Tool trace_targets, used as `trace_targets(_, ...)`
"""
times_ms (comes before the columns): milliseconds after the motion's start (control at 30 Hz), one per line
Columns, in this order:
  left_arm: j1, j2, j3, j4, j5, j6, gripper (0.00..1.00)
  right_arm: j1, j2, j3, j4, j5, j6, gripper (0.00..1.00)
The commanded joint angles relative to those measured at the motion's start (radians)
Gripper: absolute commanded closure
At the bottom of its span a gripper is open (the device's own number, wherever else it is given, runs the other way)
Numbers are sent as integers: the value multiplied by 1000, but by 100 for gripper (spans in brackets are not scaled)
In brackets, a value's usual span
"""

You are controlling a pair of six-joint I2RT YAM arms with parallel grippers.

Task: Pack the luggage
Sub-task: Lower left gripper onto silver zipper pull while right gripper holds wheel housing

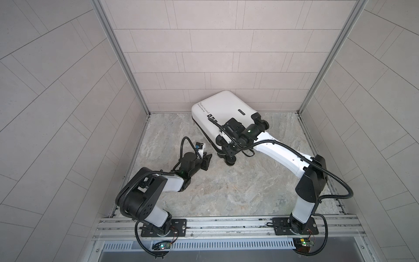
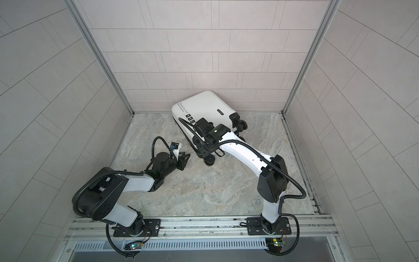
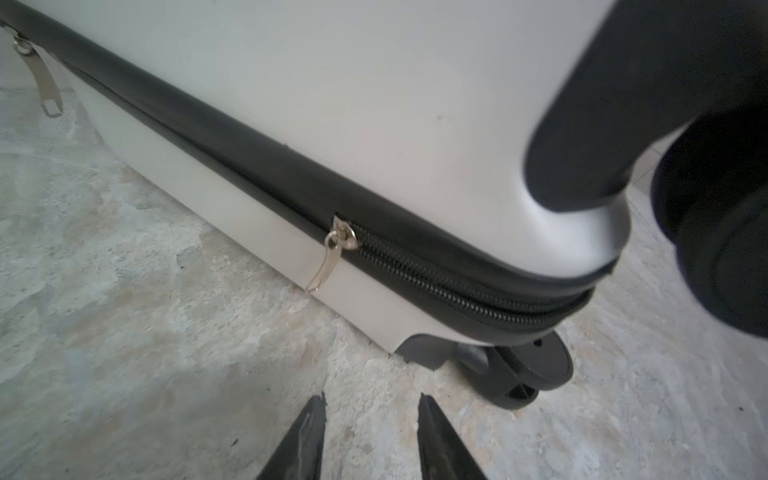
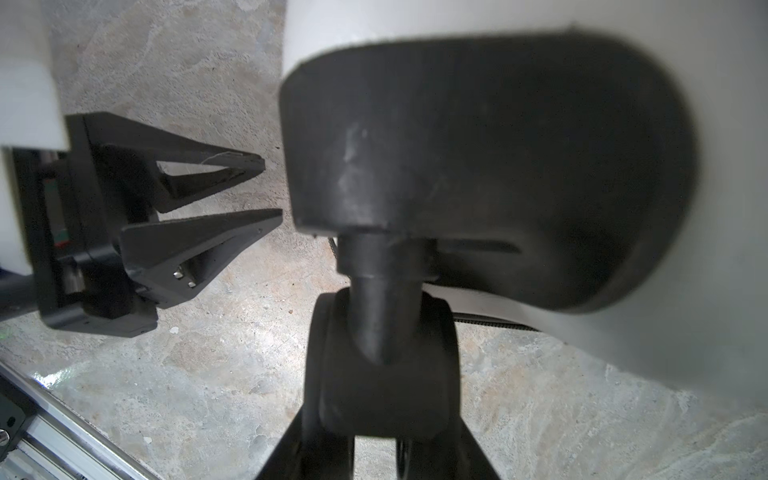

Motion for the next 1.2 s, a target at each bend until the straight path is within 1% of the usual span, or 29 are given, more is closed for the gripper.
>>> trace_targets(0,41,66,1,214,78,-17,62,11,-36,-6,-24,17,-9,77)
trace_targets(67,48,99,13,237,119,-15,63,10,-57,-19,-24,21,-9,79)
trace_targets(133,48,125,15,250,133,-8,65,11,-83,-33,-25,27,-9,80)
trace_targets(200,48,155,7,304,151,9,68,8,-108,-50,-33,31,-11,81)
trace_targets(267,46,183,-11,387,171,32,68,8,-131,-73,-33,35,-11,81)
trace_targets(400,46,193,-2,385,181,51,65,5,-176,-120,-37,52,-7,83)
trace_targets(500,43,210,17,385,219,43,65,1,-202,-151,-38,58,-2,84)
trace_targets(633,38,233,26,386,229,52,65,-1,-228,-171,-42,59,2,85)
trace_targets(767,27,252,37,384,275,46,65,-1,-246,-187,-48,69,4,85)
trace_targets(900,2,266,44,383,276,63,64,-4,-249,-195,-57,71,3,85)
trace_targets(1067,-1,288,65,381,274,62,64,-6,-250,-193,-64,71,-1,85)
trace_targets(1167,-1,292,71,381,248,69,64,-7,-247,-189,-69,73,-4,85)
